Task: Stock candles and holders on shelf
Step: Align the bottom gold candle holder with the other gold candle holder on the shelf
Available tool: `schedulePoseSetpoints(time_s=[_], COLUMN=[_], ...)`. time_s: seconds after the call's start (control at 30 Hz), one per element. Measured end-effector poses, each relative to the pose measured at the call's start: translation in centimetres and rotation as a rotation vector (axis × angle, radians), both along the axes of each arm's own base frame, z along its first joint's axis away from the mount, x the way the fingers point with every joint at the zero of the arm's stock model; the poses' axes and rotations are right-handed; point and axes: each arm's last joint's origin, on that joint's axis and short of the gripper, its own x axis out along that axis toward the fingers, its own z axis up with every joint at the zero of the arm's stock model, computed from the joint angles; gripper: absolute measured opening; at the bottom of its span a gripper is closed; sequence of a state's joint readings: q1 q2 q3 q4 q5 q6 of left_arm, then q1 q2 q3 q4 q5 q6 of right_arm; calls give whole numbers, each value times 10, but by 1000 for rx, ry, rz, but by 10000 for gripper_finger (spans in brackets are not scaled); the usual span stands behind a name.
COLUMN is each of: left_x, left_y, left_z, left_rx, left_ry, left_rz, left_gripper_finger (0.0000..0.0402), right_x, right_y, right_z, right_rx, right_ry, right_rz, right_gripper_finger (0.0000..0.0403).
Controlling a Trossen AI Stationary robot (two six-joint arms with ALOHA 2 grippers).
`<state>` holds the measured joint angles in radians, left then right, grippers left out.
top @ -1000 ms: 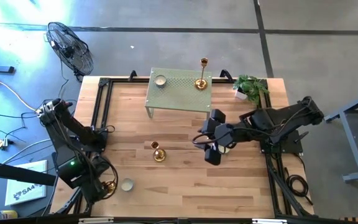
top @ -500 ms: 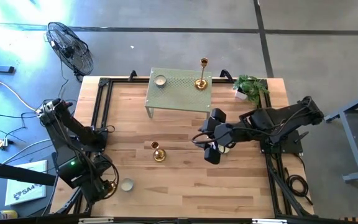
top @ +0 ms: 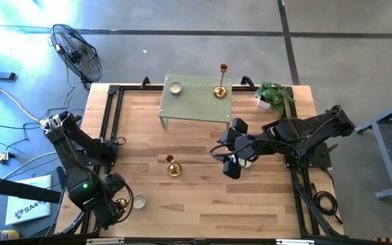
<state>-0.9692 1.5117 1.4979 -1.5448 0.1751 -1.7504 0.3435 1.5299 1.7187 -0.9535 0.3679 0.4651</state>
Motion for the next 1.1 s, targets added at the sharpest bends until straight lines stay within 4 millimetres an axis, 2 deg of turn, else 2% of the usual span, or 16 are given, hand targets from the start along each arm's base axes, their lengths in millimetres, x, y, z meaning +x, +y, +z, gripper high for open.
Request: schedulePoseSetpoints(time_s=[0.43, 0.73, 1.1], left_x=[-17, -17, -17], left_y=[-10, -8, -8], left_z=[-2, -22, -23], left_rx=[21, 64, 54], left_ry=[-17, 5, -5], left_rz=[-63, -103, -156], left_gripper_finger=[380, 380, 380], right_x=[0, 0, 0], right_y=[1, 1, 1], right_z=[0, 0, 1], right_rx=[6, 2, 4], right_ry=[-1, -4, -13], right_rz=[0, -8, -10], right_gripper_finger=[264, 264, 264])
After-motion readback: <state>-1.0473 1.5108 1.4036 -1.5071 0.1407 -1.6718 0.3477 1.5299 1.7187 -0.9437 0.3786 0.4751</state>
